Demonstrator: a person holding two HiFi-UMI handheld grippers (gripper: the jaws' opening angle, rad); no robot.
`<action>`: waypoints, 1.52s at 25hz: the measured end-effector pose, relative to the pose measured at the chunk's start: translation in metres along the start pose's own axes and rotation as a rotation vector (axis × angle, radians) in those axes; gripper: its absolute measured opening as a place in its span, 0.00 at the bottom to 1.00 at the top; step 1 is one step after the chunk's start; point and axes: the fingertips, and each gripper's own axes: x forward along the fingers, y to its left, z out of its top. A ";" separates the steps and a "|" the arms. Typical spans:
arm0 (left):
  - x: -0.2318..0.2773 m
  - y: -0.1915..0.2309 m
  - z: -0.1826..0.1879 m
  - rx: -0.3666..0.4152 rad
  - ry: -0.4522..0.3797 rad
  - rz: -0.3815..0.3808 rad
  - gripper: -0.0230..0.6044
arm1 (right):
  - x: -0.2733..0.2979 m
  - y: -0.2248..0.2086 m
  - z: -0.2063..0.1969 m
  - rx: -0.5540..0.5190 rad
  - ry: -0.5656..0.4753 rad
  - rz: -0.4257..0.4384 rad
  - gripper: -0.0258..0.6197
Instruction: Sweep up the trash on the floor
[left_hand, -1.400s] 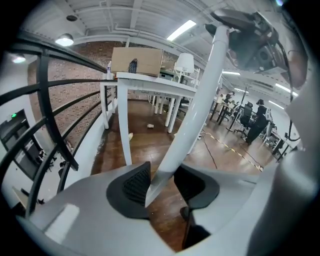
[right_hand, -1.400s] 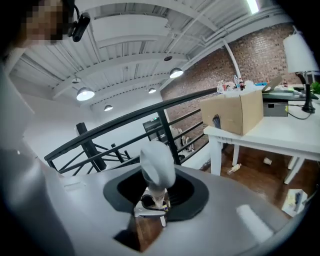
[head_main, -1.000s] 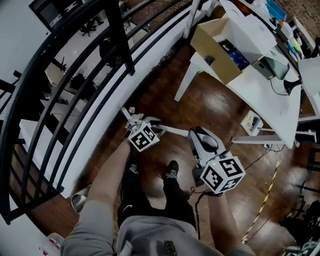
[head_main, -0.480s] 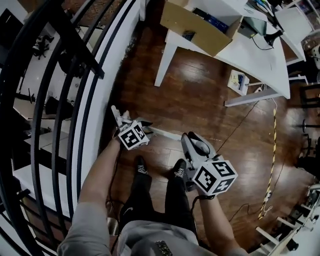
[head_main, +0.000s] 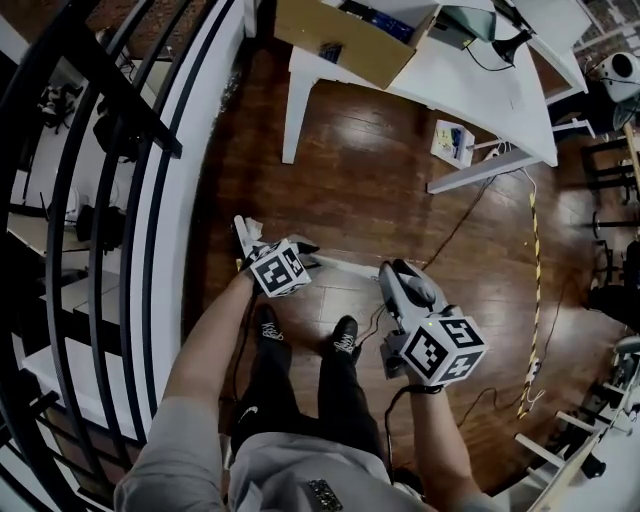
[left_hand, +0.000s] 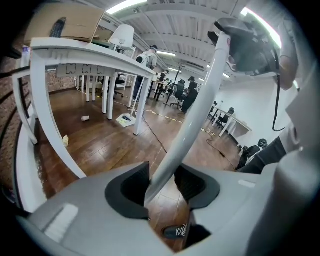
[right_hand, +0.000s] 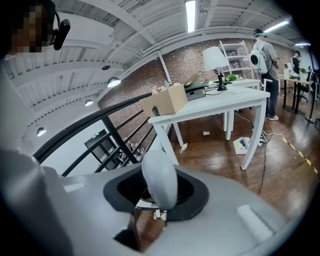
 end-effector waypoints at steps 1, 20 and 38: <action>-0.001 -0.003 0.004 0.006 0.004 0.008 0.29 | -0.004 -0.002 0.002 -0.005 -0.005 0.013 0.19; -0.013 -0.050 0.058 -0.324 -0.157 0.400 0.26 | -0.041 0.010 0.064 -0.358 0.020 0.446 0.18; -0.074 0.067 0.027 -0.504 -0.287 0.645 0.27 | 0.064 0.089 0.090 -0.592 0.079 0.625 0.18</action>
